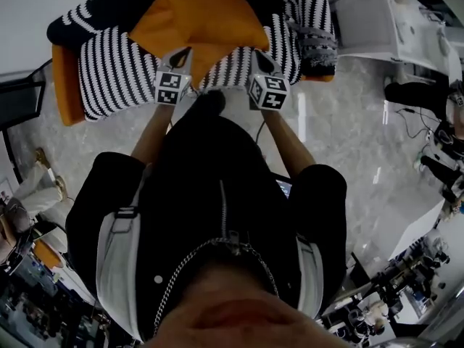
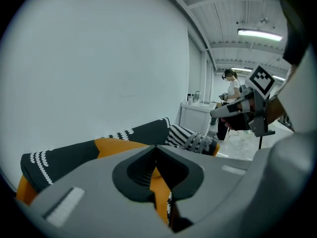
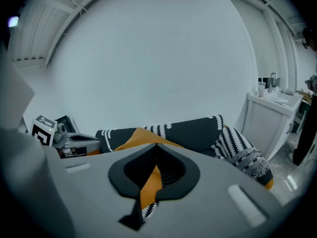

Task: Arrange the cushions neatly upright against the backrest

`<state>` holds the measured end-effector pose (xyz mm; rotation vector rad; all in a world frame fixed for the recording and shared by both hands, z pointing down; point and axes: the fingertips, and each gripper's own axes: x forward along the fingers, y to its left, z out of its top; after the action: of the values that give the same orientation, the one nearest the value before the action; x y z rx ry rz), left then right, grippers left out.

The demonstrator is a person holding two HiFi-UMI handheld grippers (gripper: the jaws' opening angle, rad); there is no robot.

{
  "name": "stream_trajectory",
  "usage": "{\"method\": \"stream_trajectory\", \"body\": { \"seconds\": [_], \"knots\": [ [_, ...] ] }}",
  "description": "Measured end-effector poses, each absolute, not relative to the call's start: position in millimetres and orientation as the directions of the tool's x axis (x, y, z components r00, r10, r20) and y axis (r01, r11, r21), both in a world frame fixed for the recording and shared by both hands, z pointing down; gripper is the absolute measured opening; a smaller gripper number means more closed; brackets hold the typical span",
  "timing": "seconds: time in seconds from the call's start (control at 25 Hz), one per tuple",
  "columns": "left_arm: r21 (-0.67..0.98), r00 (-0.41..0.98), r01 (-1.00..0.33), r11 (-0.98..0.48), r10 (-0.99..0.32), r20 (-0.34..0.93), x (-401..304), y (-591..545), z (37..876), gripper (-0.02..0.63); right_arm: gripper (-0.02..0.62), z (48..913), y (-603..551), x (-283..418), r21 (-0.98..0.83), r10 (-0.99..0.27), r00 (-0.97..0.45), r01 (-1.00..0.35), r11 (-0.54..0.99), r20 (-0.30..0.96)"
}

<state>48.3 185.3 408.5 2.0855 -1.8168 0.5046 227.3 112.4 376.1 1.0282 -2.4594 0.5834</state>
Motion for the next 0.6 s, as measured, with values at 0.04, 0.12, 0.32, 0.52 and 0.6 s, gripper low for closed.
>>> {"method": "stream_trajectory", "body": {
  "seconds": [0.04, 0.12, 0.32, 0.52, 0.6],
  "knots": [
    [0.012, 0.121, -0.991, -0.130, -0.875, 0.469, 43.8, 176.7, 405.9, 0.011, 0.003, 375.8, 102.1, 219.7, -0.218, -0.558, -0.649, -0.730, 0.648, 0.516],
    [0.012, 0.108, -0.993, -0.116, -0.876, 0.469, 32.5, 163.2, 403.0, 0.011, 0.003, 376.2, 85.3, 203.6, -0.212, -0.541, -0.659, -0.715, 0.666, 0.522],
    [0.016, 0.068, -0.997, -0.069, -0.876, 0.477, 4.2, 142.0, 409.2, 0.011, 0.003, 373.5, 50.5, 169.5, -0.200, -0.502, -0.686, -0.674, 0.711, 0.527],
    [0.015, 0.031, -1.000, -0.027, -0.876, 0.481, -11.3, 131.5, 407.6, 0.011, 0.003, 375.4, 25.6, 144.0, -0.205, -0.454, -0.711, -0.632, 0.748, 0.537],
    [0.014, 0.016, -1.000, -0.010, -0.870, 0.492, -15.3, 132.5, 412.5, 0.011, 0.003, 380.7, 19.6, 133.7, -0.204, -0.425, -0.720, -0.608, 0.767, 0.549]
  ]
}}
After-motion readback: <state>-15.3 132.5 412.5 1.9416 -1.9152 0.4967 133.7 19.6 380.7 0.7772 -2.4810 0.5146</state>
